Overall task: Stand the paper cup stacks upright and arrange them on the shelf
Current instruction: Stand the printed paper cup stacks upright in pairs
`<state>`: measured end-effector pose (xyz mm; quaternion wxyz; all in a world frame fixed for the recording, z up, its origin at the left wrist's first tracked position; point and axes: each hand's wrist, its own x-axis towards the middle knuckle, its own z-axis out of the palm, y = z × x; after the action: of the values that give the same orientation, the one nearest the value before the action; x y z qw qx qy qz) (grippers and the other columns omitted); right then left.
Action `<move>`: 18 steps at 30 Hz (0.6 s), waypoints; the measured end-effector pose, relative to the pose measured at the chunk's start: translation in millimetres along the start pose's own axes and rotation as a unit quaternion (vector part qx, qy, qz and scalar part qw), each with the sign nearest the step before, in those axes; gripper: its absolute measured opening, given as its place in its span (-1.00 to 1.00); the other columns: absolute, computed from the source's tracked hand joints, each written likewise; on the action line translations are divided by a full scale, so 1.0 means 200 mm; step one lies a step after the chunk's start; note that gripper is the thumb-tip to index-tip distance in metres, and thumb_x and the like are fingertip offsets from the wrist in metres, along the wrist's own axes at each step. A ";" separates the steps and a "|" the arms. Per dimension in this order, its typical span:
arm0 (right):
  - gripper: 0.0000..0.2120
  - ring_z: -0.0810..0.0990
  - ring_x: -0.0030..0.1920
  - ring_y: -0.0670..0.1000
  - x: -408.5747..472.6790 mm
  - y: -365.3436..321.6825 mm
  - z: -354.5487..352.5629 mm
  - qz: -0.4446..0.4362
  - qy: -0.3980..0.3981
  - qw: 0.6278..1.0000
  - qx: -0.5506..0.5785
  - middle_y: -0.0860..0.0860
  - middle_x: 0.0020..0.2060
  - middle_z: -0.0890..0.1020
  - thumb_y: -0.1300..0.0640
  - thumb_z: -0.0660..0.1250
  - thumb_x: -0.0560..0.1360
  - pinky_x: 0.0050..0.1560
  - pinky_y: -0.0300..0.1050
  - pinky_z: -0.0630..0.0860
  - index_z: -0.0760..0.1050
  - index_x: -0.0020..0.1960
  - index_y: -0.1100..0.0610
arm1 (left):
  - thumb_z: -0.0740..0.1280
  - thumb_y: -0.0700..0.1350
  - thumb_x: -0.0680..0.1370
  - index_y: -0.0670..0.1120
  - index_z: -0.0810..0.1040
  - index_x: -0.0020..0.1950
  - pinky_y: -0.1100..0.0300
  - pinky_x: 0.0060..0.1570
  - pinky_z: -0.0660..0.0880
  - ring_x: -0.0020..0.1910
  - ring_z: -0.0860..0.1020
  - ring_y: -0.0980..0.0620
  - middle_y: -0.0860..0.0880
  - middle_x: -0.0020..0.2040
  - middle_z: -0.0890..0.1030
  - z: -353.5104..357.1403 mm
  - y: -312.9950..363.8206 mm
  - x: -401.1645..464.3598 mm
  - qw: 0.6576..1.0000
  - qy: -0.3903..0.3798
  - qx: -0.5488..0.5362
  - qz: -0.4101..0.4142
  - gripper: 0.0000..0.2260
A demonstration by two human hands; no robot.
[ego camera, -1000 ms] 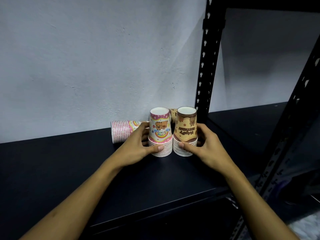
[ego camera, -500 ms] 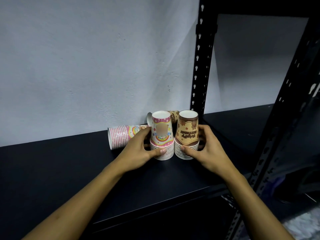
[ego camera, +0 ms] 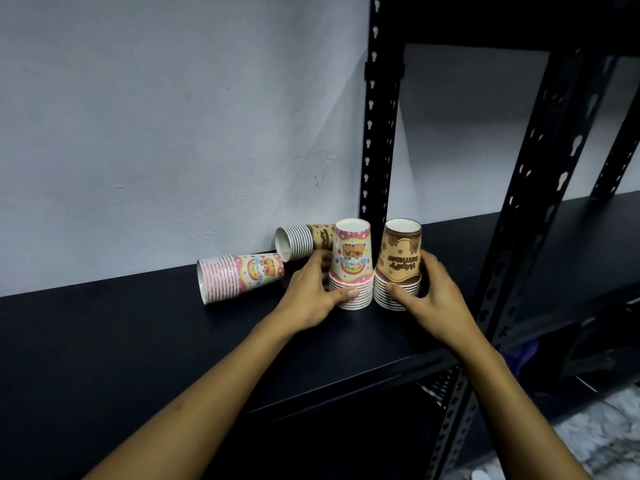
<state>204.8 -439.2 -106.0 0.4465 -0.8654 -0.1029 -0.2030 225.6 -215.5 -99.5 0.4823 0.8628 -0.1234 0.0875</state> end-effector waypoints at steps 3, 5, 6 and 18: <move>-0.33 0.45 0.20 -0.16 0.03 0.02 -0.01 0.003 -0.010 1.000 -0.002 -0.14 0.22 0.49 0.03 0.51 0.47 0.18 -0.24 0.33 0.30 0.50 0.03 | 0.58 -0.08 0.43 -0.08 0.36 0.45 -0.02 0.35 0.49 0.31 0.56 0.02 -0.03 0.37 0.56 0.03 -0.01 0.04 1.000 0.012 0.001 -0.002 -0.34; -0.31 0.45 0.20 -0.17 0.05 0.02 -0.01 0.013 -0.017 1.000 -0.005 -0.13 0.23 0.51 0.01 0.50 0.48 0.16 -0.26 0.33 0.28 0.51 0.06 | 0.56 -0.07 0.46 -0.05 0.35 0.48 -0.04 0.38 0.47 0.35 0.53 0.01 -0.02 0.39 0.55 0.06 -0.02 0.05 1.000 0.028 0.004 -0.001 -0.35; -0.30 0.46 0.19 -0.16 0.06 0.01 -0.01 0.016 -0.018 1.000 -0.008 -0.10 0.26 0.54 0.00 0.50 0.48 0.16 -0.26 0.34 0.28 0.51 0.07 | 0.54 -0.07 0.48 -0.04 0.34 0.49 -0.04 0.39 0.46 0.36 0.52 0.01 -0.01 0.40 0.54 0.07 -0.02 0.05 0.999 0.038 0.006 0.002 -0.35; -0.39 0.48 0.30 -0.07 0.03 0.02 0.04 0.007 -0.024 0.999 -0.039 0.01 0.39 0.49 -0.06 0.37 0.56 0.19 -0.24 0.33 0.24 0.52 0.04 | 0.38 0.23 0.53 0.05 0.08 0.62 -0.13 0.41 0.41 0.46 0.44 -0.05 0.00 0.50 0.46 0.10 -0.06 0.01 0.996 0.036 0.072 -0.038 -0.21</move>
<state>214.4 -434.8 -109.8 0.4113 -0.8874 -0.1000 -0.1827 231.5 -226.9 -119.7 0.4258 0.8957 -0.0664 0.1092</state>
